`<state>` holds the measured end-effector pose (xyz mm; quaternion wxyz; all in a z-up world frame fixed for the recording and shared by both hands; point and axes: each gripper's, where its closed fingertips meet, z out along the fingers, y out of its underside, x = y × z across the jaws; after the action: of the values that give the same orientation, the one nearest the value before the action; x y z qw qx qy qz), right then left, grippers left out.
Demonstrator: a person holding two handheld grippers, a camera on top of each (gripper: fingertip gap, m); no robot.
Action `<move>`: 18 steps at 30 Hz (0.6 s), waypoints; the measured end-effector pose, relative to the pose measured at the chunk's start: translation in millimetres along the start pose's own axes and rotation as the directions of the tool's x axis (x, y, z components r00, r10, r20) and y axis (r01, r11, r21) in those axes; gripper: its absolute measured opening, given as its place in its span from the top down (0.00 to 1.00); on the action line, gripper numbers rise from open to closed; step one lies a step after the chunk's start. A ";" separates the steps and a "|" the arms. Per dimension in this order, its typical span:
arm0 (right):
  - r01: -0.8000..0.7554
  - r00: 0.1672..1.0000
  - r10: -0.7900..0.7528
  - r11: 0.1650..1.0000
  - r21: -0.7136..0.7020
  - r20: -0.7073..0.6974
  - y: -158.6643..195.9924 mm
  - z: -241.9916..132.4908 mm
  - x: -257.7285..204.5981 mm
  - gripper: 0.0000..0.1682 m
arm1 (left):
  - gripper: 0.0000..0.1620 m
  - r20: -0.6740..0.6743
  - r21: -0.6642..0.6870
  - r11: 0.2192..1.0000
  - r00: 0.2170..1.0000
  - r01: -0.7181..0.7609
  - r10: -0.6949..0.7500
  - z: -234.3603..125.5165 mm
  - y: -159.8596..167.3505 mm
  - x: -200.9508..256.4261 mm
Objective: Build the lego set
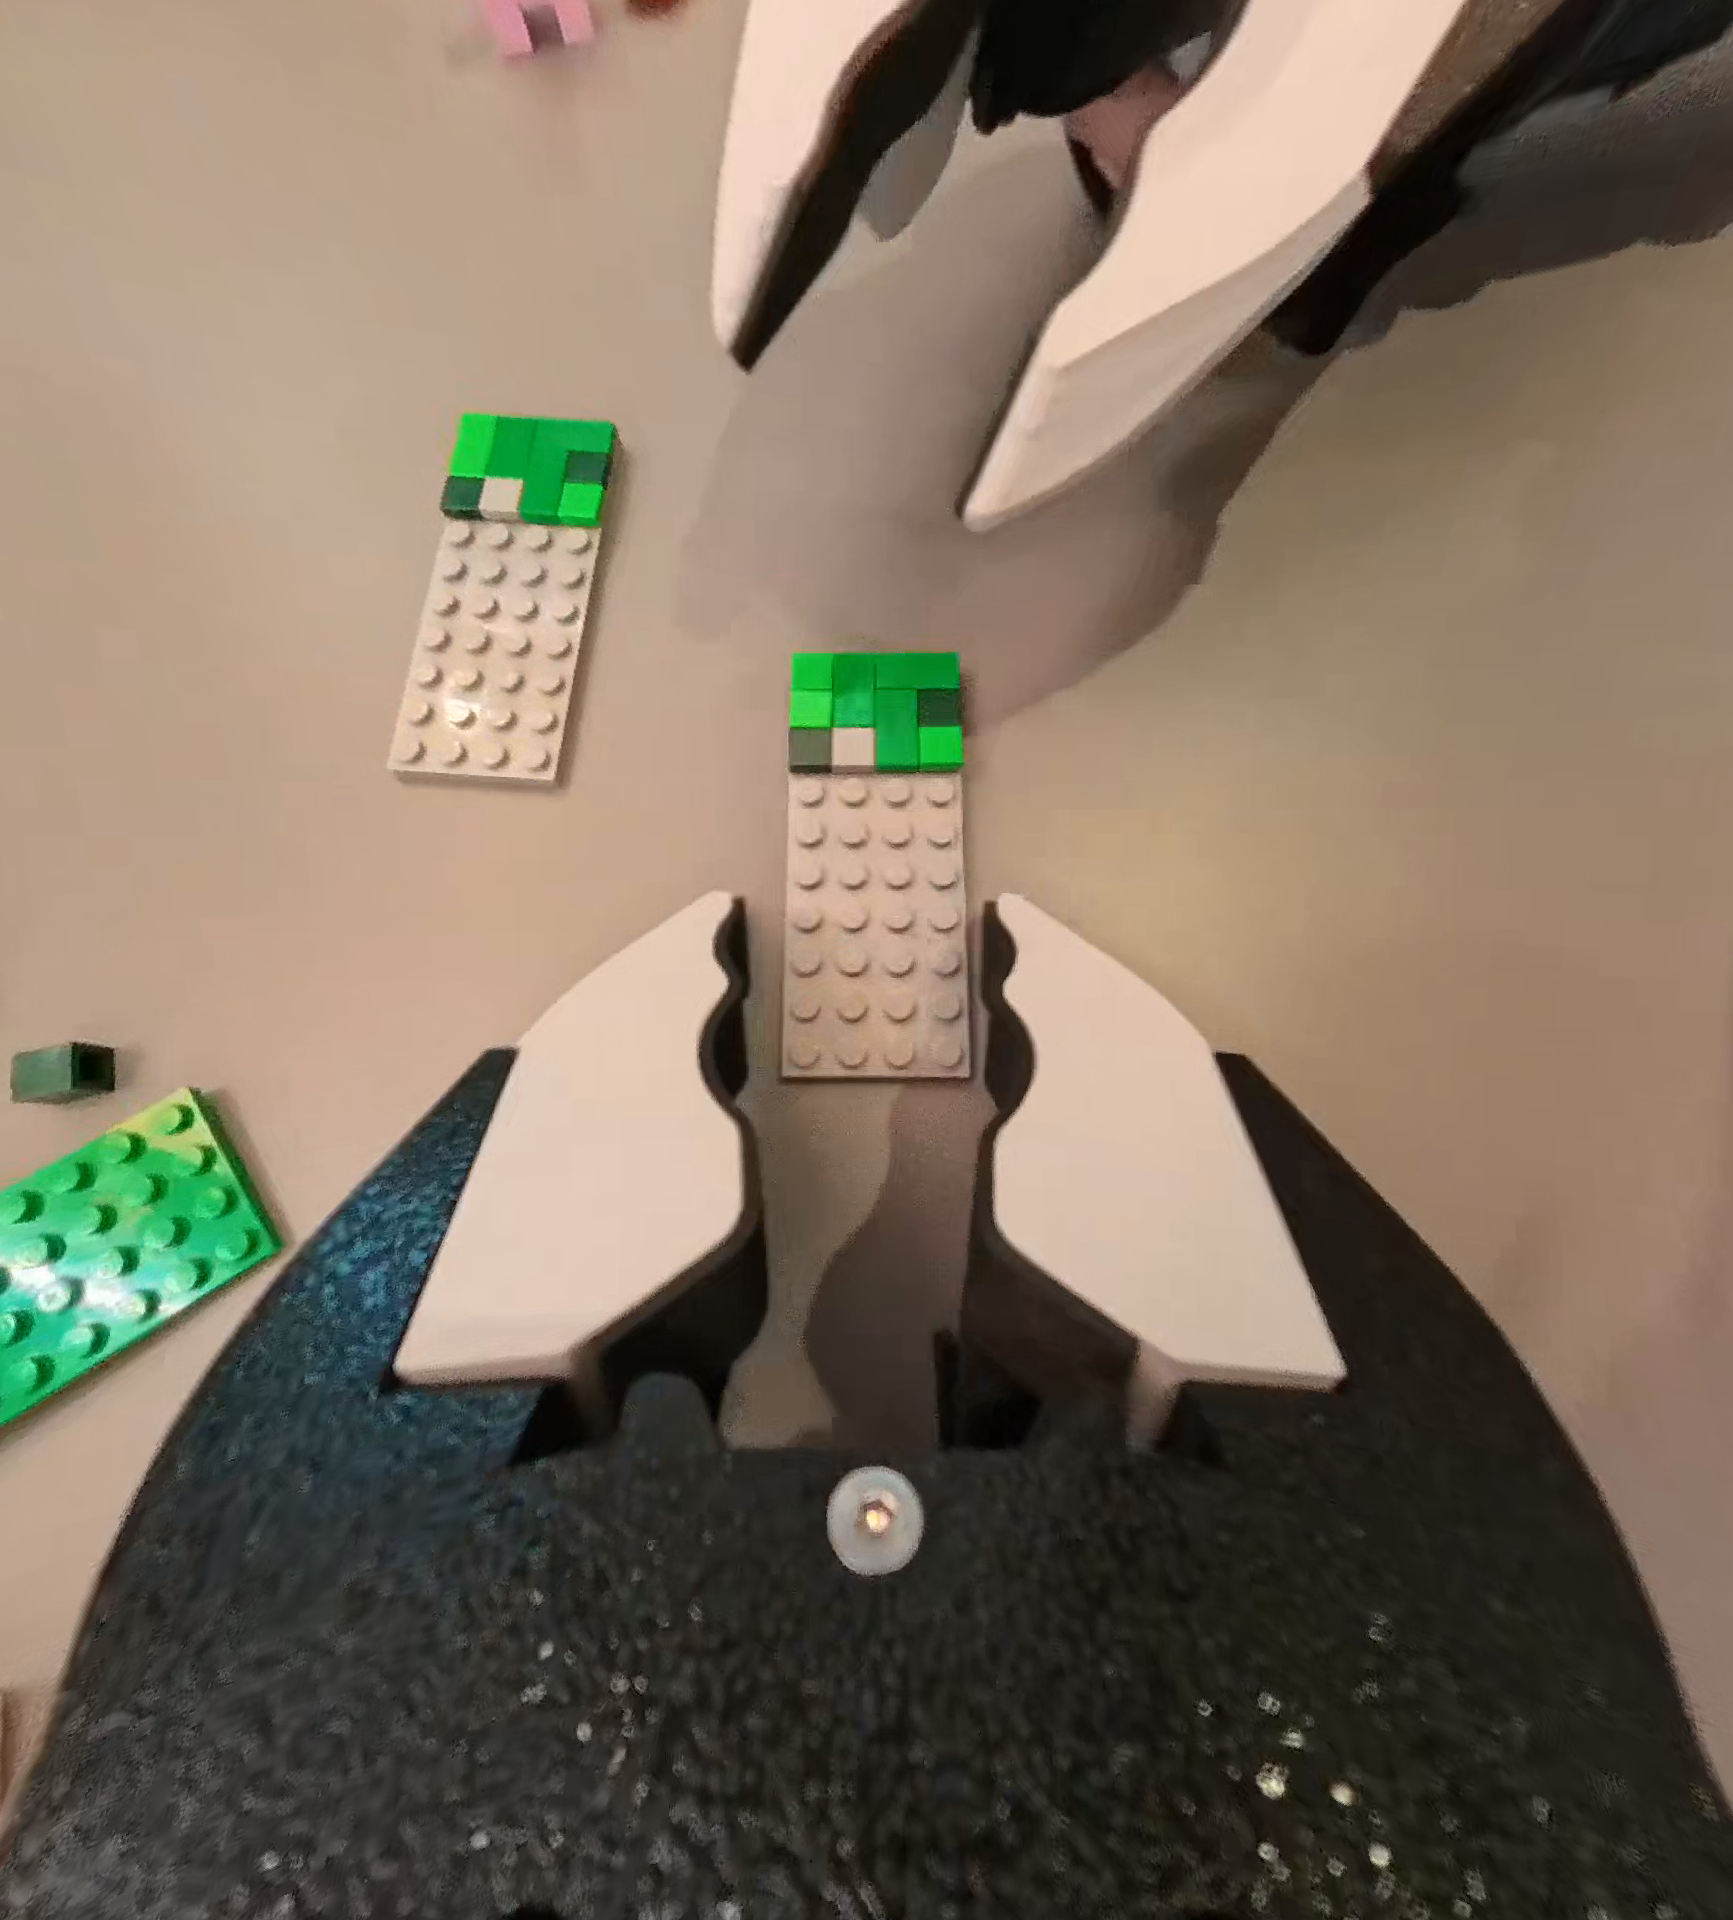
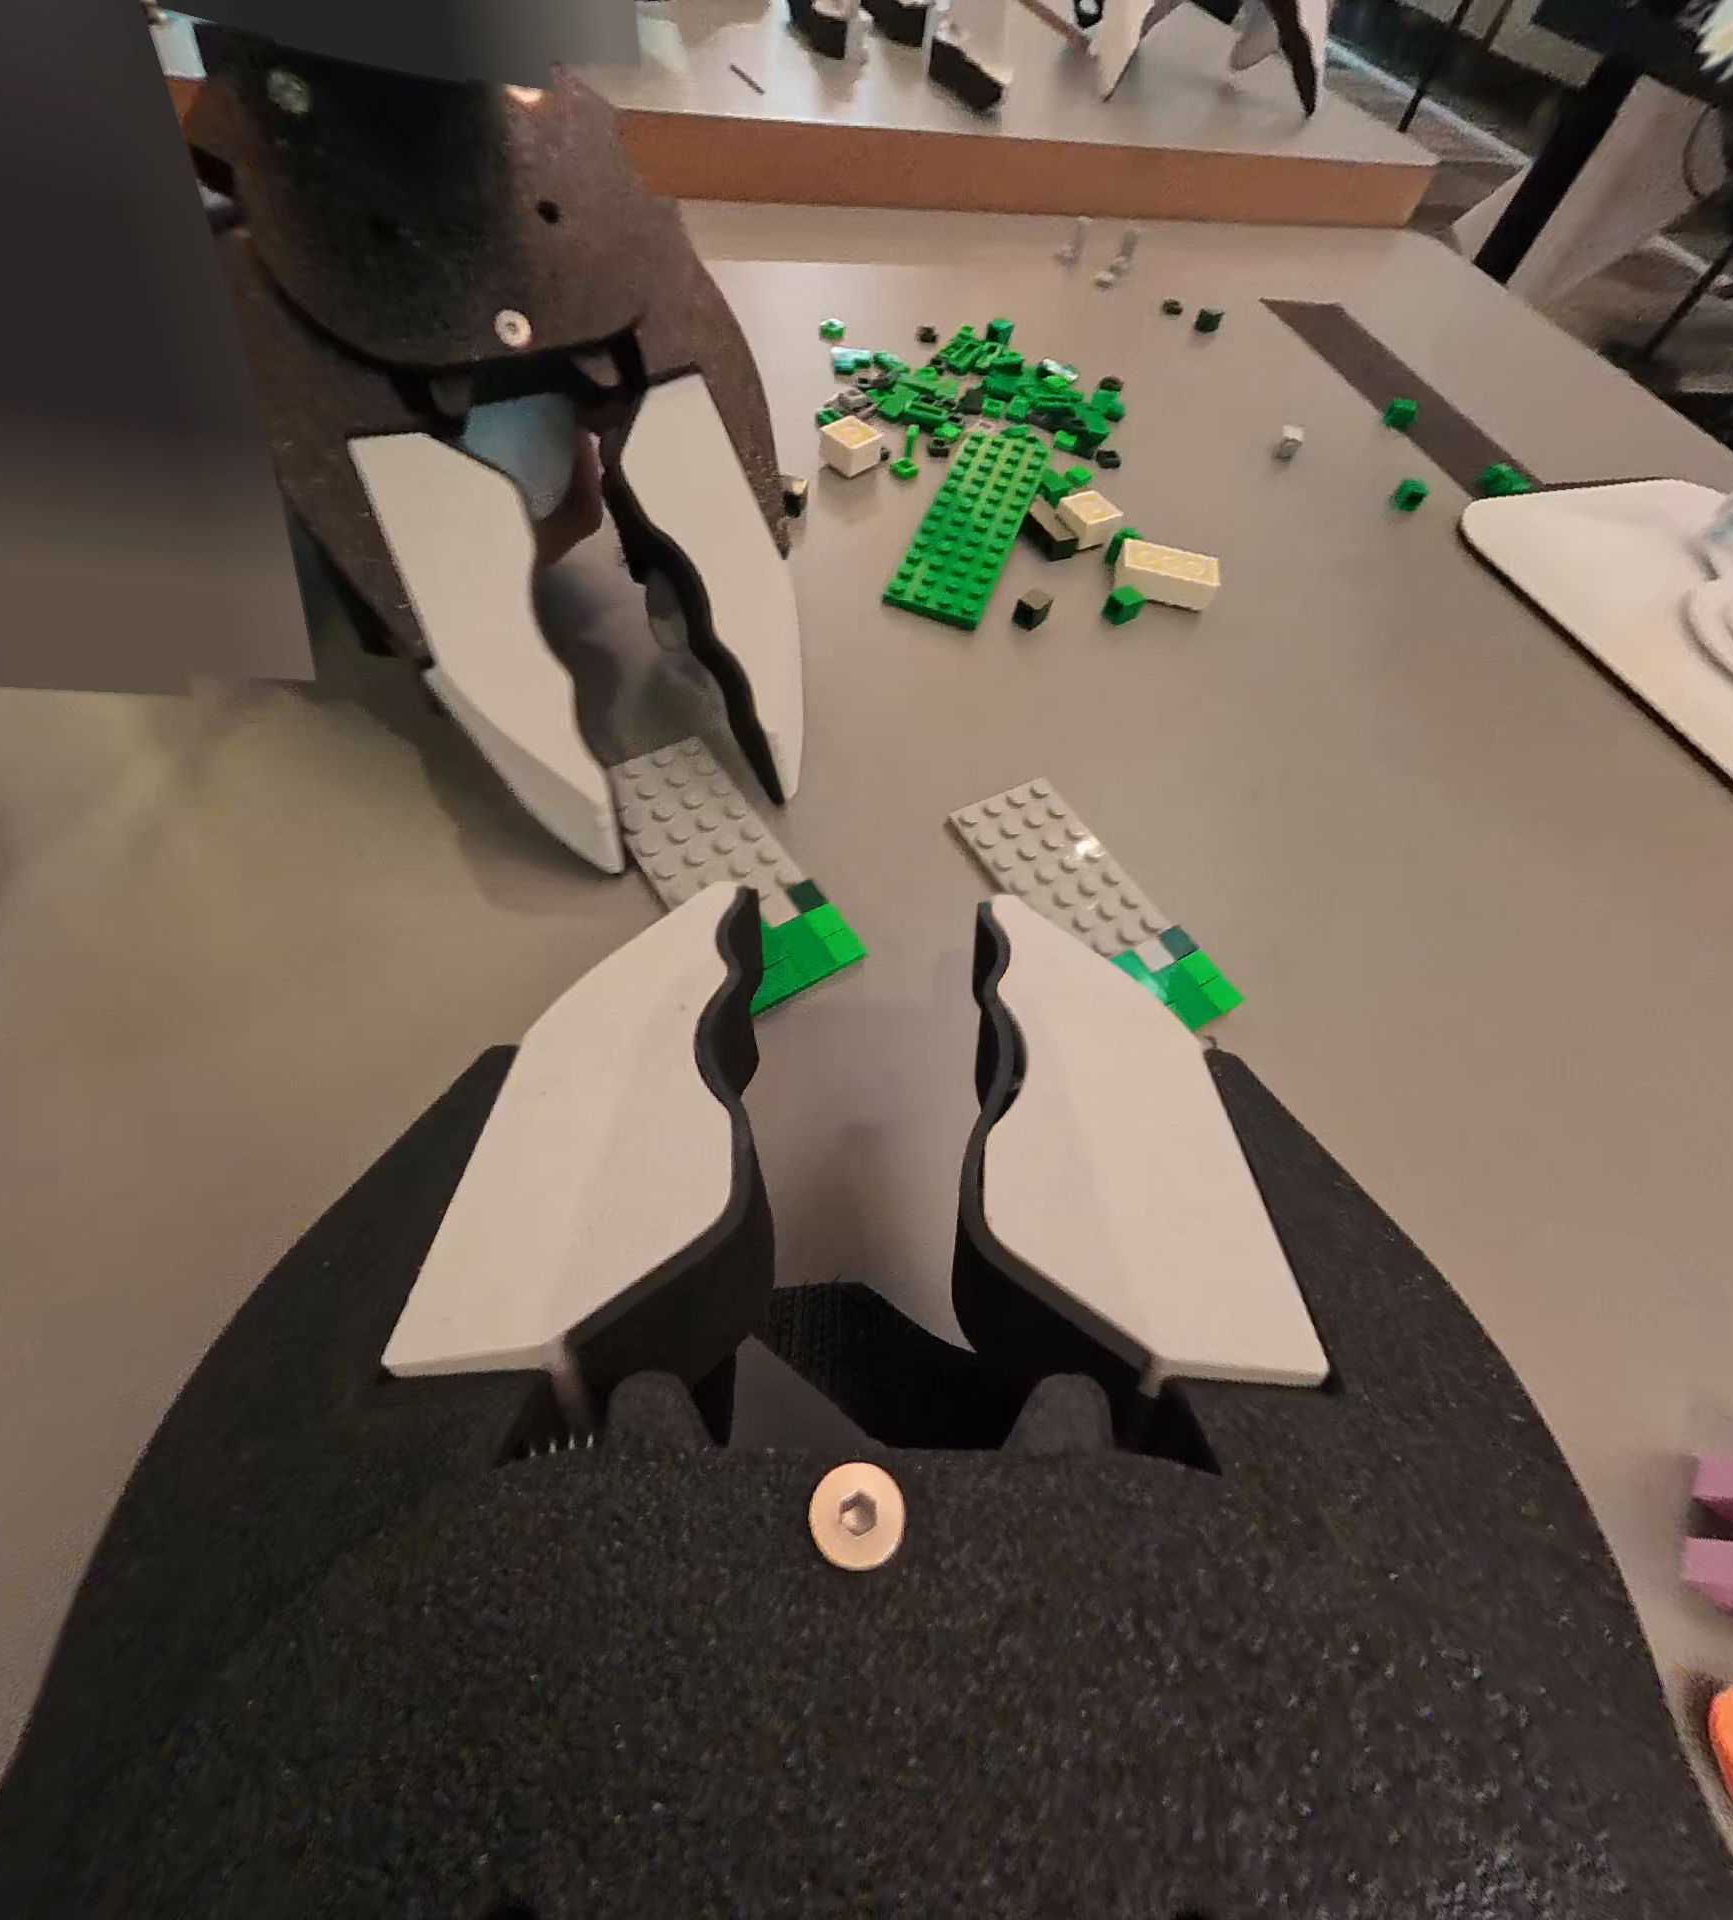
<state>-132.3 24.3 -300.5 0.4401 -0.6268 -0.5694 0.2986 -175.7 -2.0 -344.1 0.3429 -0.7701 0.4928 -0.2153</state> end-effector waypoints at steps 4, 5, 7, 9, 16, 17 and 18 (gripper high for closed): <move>0.022 0.986 -0.011 0.997 0.069 -0.165 -6.6 -0.8 30.9 0.78 | 0.62 0.064 0.018 0.999 0.997 -0.047 0.046 -4.2 -0.1 -8.7; 0.034 0.973 -0.012 0.995 0.090 -0.228 -8.8 -3.3 41.9 0.80 | 0.60 0.090 0.029 0.997 0.994 -0.066 0.063 -6.6 -1.2 -12.1; 0.060 0.934 -0.007 0.989 0.138 -0.357 -13.6 -10.3 64.2 0.81 | 0.57 0.150 0.072 0.993 0.985 -0.094 0.082 -12.2 -6.1 -19.8; 0.102 0.879 -0.001 0.977 0.187 -0.477 -19.7 -20.3 83.8 0.85 | 0.58 0.155 0.102 0.989 0.984 -0.104 0.088 -17.0 -8.5 -20.1; 0.098 0.855 0.039 0.967 0.235 -0.517 -20.3 -30.0 95.3 0.91 | 0.63 0.056 0.012 0.990 0.989 -0.139 0.138 -40.5 2.8 -5.8; 0.100 0.854 0.040 0.966 0.239 -0.519 -20.7 -30.5 95.4 0.91 | 0.66 0.043 0.022 0.990 0.989 -0.141 0.140 -39.3 -0.3 -3.0; 0.099 0.854 0.042 0.966 0.240 -0.519 -20.6 -30.8 95.5 0.91 | 0.67 0.032 0.011 0.989 0.989 -0.148 0.147 -36.4 -1.3 -0.7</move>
<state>-98.1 110.3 -256.6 0.6595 -0.6127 -0.3949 0.1833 -199.6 -12.6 -318.7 0.3709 -0.7326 0.5415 -0.1805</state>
